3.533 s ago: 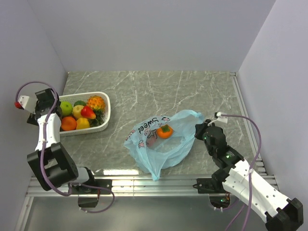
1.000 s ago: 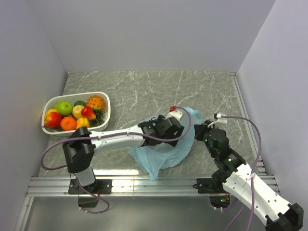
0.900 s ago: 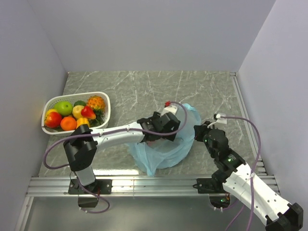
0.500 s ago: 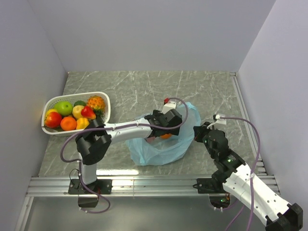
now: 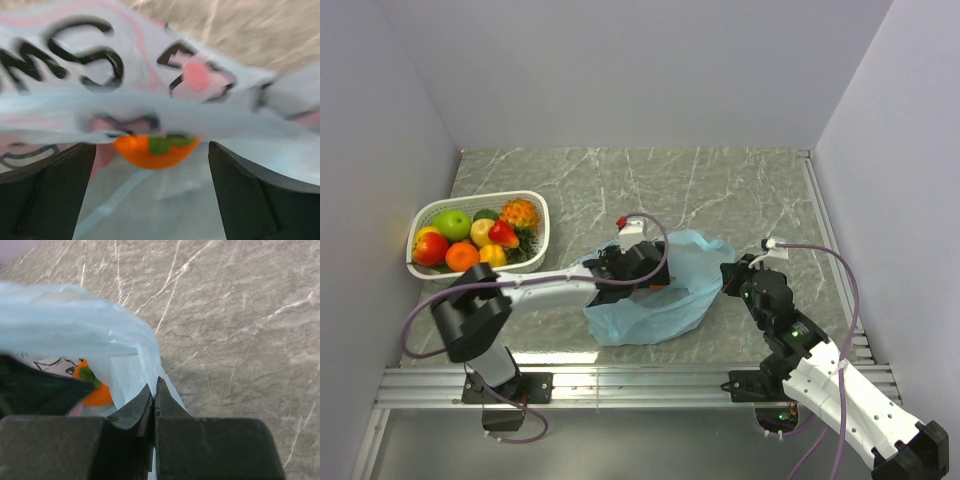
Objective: Untie the knot of the plastic bag and take out the fruit
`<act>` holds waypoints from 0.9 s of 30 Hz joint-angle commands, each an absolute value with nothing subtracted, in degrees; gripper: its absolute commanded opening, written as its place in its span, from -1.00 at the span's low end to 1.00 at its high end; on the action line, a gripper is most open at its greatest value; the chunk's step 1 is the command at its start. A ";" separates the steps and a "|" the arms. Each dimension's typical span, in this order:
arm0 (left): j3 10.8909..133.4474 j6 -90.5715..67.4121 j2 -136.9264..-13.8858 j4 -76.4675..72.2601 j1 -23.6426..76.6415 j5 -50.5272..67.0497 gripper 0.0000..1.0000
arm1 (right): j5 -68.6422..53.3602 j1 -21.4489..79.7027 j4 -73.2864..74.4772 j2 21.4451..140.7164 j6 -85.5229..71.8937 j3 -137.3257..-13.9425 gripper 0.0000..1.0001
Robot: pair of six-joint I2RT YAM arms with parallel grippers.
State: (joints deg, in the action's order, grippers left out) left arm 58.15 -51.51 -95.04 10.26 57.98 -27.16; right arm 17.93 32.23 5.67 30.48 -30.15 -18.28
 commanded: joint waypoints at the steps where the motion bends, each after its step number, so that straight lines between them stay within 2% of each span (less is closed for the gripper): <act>1: 52.32 -54.41 -87.55 -5.51 57.92 -27.52 0.99 | 18.19 32.08 3.69 30.32 -29.71 -18.19 -1.00; 4: 48.70 -51.95 -84.12 -11.86 57.92 -25.14 0.99 | 18.11 32.08 3.69 30.67 -29.88 -18.28 -1.00; 7: 48.95 -54.83 -84.81 -7.67 57.66 -25.93 0.99 | 17.75 32.08 3.60 30.76 -29.88 -18.46 -1.00; 11: 48.43 -62.21 -86.66 -4.40 56.26 -25.15 0.82 | 18.02 32.08 3.60 30.76 -29.62 -18.89 -1.00; 14: 48.34 -65.55 -87.80 -2.21 55.64 -24.87 0.81 | 17.84 32.08 3.69 30.94 -29.79 -18.90 -1.00; 23: 48.34 -68.11 -90.35 -0.18 53.79 -24.35 0.79 | 18.11 32.08 3.87 30.15 -30.23 -18.11 -1.00; 27: 47.20 -67.85 -91.58 -2.11 53.61 -22.77 0.71 | 18.19 32.08 3.78 30.23 -30.23 -18.19 -1.00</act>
State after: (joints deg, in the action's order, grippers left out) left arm 47.99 -66.57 -90.87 -0.99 53.82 -24.34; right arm 17.72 32.23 5.58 30.55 -30.20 -18.28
